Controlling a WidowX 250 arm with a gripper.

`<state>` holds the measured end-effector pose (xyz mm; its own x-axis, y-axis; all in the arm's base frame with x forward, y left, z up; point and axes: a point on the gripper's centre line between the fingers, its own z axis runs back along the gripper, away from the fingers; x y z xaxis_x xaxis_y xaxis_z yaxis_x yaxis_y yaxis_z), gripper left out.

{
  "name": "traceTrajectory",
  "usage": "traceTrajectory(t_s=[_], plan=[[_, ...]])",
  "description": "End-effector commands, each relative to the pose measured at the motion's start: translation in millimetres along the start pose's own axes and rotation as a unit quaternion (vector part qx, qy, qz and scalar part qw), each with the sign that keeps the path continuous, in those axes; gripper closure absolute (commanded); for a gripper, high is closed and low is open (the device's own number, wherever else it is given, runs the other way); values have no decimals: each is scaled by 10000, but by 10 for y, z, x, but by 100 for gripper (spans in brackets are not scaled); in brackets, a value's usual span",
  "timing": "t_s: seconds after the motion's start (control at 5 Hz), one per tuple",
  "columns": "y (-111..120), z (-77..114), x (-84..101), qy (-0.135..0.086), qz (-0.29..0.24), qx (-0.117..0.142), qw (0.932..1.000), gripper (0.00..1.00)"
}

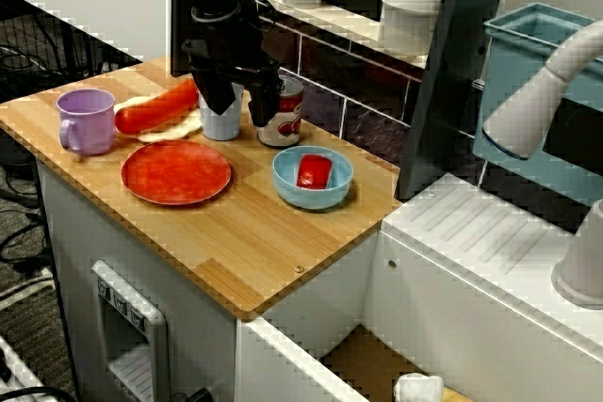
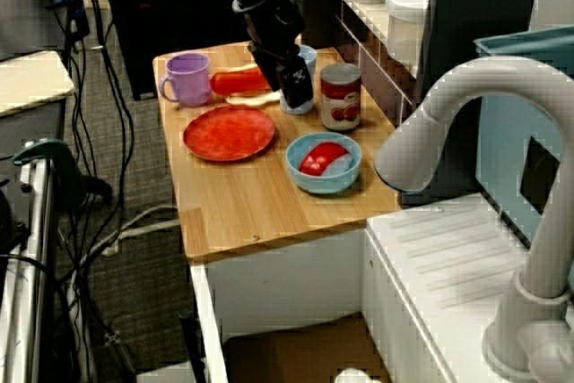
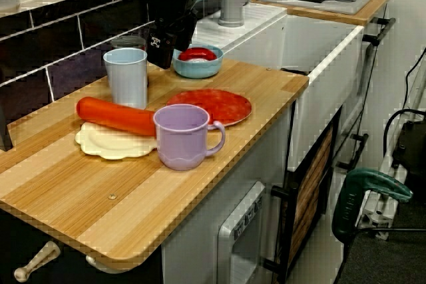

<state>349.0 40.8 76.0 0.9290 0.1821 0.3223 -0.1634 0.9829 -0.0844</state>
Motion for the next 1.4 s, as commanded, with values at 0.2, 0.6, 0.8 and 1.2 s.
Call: traceTrajectory(t_s=[0.2, 0.6, 0.8, 1.2], plan=[[18, 163, 59, -9, 55, -125, 9999, 0], [172, 465, 120, -109, 6, -371, 9993, 0], [445, 589, 187, -167, -24, -525, 9985, 0], [868, 735, 221, -342, -105, -315, 9989, 0]])
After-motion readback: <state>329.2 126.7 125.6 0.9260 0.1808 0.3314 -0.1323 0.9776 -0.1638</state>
